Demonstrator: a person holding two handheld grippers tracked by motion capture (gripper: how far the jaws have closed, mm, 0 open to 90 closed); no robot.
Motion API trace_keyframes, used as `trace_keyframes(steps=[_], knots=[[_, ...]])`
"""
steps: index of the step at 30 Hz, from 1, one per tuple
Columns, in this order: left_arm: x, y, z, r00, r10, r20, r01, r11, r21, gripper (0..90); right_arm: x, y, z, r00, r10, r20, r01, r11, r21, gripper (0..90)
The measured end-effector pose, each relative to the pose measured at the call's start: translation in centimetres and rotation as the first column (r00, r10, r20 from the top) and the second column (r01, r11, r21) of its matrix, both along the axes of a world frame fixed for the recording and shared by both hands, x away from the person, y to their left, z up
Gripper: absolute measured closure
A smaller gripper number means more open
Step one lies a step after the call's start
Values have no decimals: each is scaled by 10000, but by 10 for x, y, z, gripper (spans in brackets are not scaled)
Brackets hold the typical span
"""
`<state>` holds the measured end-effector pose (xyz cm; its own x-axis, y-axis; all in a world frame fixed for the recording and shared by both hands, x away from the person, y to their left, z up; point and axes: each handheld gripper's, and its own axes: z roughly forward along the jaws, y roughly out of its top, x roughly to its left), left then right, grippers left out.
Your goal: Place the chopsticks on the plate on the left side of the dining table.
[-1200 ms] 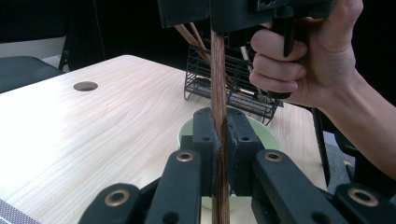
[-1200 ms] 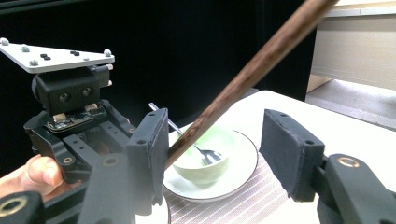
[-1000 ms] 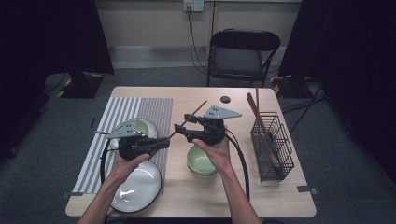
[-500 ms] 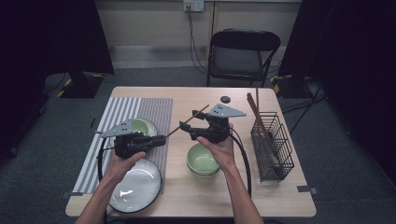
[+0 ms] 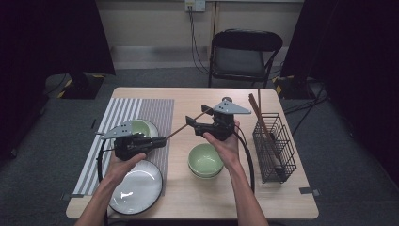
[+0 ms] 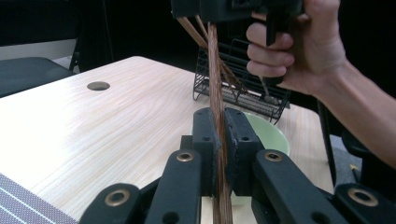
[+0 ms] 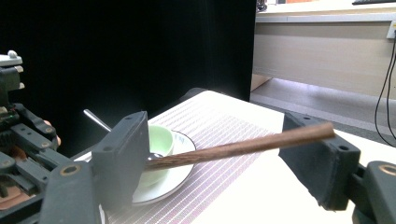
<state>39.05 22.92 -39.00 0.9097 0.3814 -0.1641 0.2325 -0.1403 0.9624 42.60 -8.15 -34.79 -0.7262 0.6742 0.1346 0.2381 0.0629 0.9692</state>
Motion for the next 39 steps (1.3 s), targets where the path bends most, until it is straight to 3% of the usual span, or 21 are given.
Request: trace_keyframes(steps=[11,22,30,39], knots=[[0,2,1,10000,81,-49,-81,9999,-95,841,4,-2,-11,9999,-139,-72,137,9995,-300,203],[-3,5,-1,9999,140,-75,-138,9995,267,841,9,-14,-18,9986,-481,-232,468,9975,-532,202],[-6,21,-9,9987,465,-226,-458,9985,296,841,7,-16,-21,9979,-592,-244,575,9963,-646,198],[-8,43,-12,9956,868,-352,-858,9959,294,841,11,-24,-35,9945,-820,-644,741,9903,-1175,197]])
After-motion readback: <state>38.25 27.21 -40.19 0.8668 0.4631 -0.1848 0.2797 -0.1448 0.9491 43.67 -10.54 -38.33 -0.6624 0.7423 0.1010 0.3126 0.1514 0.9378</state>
